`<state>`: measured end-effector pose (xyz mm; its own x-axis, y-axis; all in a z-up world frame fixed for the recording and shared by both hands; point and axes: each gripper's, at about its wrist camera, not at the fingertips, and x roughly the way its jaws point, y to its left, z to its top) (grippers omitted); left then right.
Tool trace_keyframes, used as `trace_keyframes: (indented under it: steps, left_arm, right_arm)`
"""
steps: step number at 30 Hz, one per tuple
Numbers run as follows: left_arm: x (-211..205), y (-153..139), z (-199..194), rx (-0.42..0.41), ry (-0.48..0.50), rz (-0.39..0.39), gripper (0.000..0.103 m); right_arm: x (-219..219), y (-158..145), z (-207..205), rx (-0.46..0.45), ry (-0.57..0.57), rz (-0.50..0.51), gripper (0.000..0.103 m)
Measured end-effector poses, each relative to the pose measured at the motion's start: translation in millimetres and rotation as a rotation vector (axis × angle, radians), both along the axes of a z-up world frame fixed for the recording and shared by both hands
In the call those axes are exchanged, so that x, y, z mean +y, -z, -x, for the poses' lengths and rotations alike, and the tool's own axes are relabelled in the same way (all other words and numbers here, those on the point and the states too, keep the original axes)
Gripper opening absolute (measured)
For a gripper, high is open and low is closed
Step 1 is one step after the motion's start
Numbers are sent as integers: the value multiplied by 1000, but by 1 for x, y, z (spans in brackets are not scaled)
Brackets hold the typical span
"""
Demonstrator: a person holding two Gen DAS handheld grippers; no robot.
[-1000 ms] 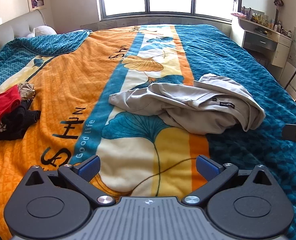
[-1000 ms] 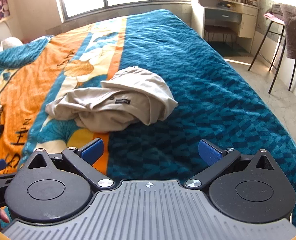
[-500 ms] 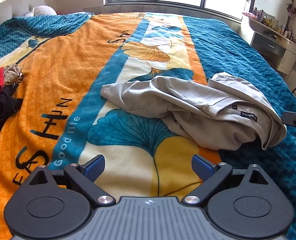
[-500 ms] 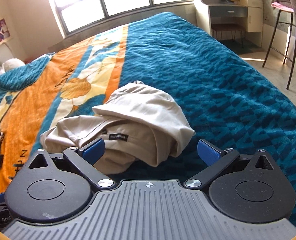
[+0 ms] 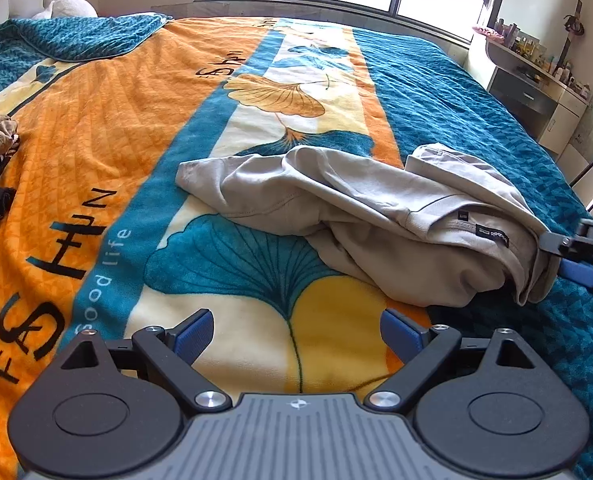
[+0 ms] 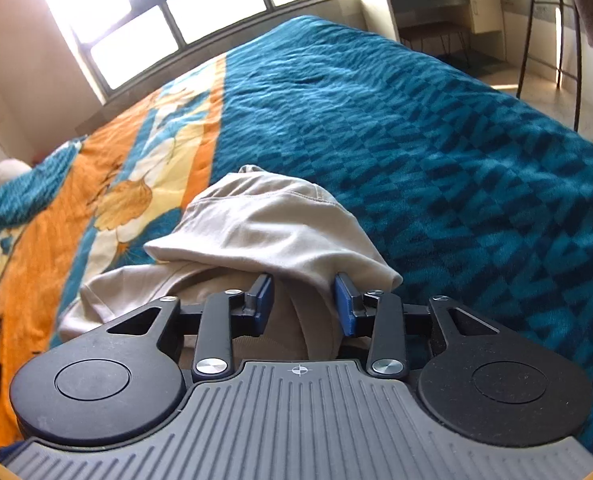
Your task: Fold clothes
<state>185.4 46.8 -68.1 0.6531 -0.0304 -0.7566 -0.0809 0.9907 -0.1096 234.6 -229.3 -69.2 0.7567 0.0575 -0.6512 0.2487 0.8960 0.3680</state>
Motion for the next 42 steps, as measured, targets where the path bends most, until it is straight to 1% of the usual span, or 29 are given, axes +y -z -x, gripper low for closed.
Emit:
trace_keyframes:
  steps: [2, 4, 6, 8, 9, 12, 14, 16, 17, 18, 19, 20, 22, 26, 30, 33, 35, 36, 37, 38, 40, 41, 42]
  left_arm:
    - [2, 1, -3, 1, -15, 11, 91]
    - [2, 2, -4, 5, -23, 30, 91]
    - [0, 4, -3, 11, -25, 57, 90]
    - [-4, 5, 1, 16, -24, 74, 90]
    - [-6, 5, 3, 13, -24, 80, 90]
    - [-7, 4, 9, 0, -32, 97, 90]
    - [-7, 3, 11, -3, -33, 104, 90]
    - [-6, 2, 12, -6, -34, 112, 90]
    - [-5, 2, 13, -4, -35, 112, 90]
    - [-4, 2, 14, -1, -37, 111, 90]
    - [-3, 2, 14, 2, -38, 111, 90]
    - [-2, 1, 16, 2, -41, 111, 90]
    - [2, -1, 22, -3, -45, 112, 89]
    - [11, -12, 40, -16, -65, 110, 87]
    - [14, -28, 72, -58, -27, 71, 87]
    - [17, -32, 101, -63, 13, 62, 87]
    - [22, -28, 118, -53, 32, 85, 86]
    - [23, -24, 124, -54, 48, 112, 83]
    - [25, -20, 131, -55, 64, 138, 83]
    - [26, -14, 135, -44, 56, 162, 83]
    - [29, -2, 136, -22, 23, 208, 83]
    - [31, 3, 132, -12, -1, 231, 82]
    - [33, 9, 129, -1, -25, 254, 80]
  right_arm:
    - [-11, 1, 18, 1, 33, -99, 49]
    - [-29, 16, 32, 41, 78, -272, 48]
    - [-43, 39, 37, 107, 92, -466, 46]
    - [-50, 60, 38, 122, 105, -610, 46]
    - [-52, 68, 39, 110, 124, -669, 46]
    - [-54, 91, 36, 73, 198, -789, 46]
    - [-54, 108, 36, 46, 254, -922, 47]
    - [-51, 122, 37, 3, 307, -1004, 46]
    - [-48, 123, 37, -20, 310, -1007, 44]
    - [-46, 124, 37, -40, 309, -1003, 26]
    - [-43, 120, 37, -48, 296, -980, 10]
    - [-40, 115, 38, -54, 281, -949, 10]
    - [-33, 95, 41, -54, 236, -848, 7]
    - [-22, 39, 65, -122, 102, -736, 6]
    - [-15, -23, 116, -209, -39, -665, 6]
    - [-30, -54, 170, -241, -90, -645, 6]
    - [-43, -61, 203, -223, -88, -649, 6]
    - [-49, -57, 218, -196, -80, -649, 6]
    - [-53, -51, 228, -153, -73, -635, 7]
    - [-59, -40, 238, -84, -64, -606, 7]
    - [-65, -13, 240, 79, -25, -531, 23]
    - [-67, -1, 242, 145, -4, -498, 23]
    - [-70, 7, 243, 165, 19, -480, 23]
